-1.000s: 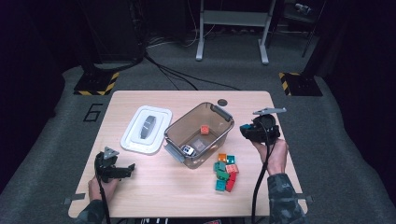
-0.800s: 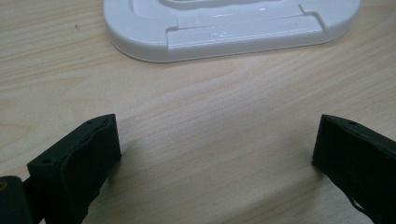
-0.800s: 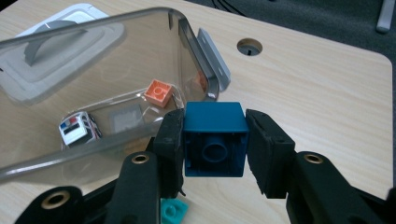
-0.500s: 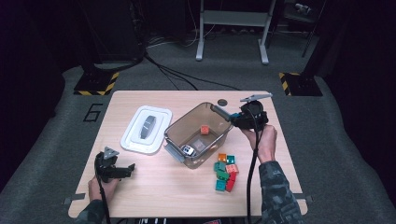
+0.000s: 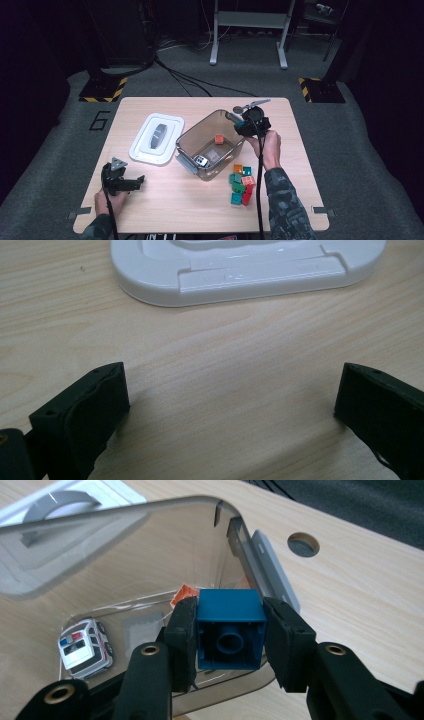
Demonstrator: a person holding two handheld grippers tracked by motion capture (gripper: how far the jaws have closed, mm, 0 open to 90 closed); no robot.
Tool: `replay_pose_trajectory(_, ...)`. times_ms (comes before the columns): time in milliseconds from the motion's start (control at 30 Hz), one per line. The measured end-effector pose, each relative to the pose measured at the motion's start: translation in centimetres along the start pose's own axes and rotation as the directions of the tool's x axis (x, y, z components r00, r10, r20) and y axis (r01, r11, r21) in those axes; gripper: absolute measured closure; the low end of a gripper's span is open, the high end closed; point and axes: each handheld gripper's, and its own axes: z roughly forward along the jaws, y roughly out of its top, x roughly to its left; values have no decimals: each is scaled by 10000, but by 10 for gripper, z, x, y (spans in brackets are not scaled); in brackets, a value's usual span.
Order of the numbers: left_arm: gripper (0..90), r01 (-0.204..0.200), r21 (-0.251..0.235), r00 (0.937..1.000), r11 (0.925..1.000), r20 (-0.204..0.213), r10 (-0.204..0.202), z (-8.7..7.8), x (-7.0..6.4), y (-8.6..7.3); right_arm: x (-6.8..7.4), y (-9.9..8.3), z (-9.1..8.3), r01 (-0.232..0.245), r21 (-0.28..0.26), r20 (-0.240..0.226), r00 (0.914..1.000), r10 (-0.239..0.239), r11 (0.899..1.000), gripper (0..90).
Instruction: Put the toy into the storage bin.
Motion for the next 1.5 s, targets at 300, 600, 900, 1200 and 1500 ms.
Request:
replay_pose_trajectory(300,5,-1,10,10000,10000,-6,1,0,0,0,4,-9,15,223,334,101,9997,-227,9992,589)
replay_pose_trajectory(600,5,-2,11,10000,10000,-3,2,0,0,0,7,-13,10,296,301,104,9995,-299,9991,441)
replay_pose_trajectory(900,5,-8,12,10000,10000,-26,8,0,0,0,1,-29,-18,-37,-251,-126,9999,33,9997,201)
replay_pose_trajectory(1200,5,-6,12,10000,10000,-28,6,0,0,0,2,-72,-28,-303,-79,-264,9992,301,9995,96)
replay_pose_trajectory(1500,5,-8,15,10000,10000,-26,8,0,0,0,6,-125,-16,-789,623,-499,9954,820,9949,41)
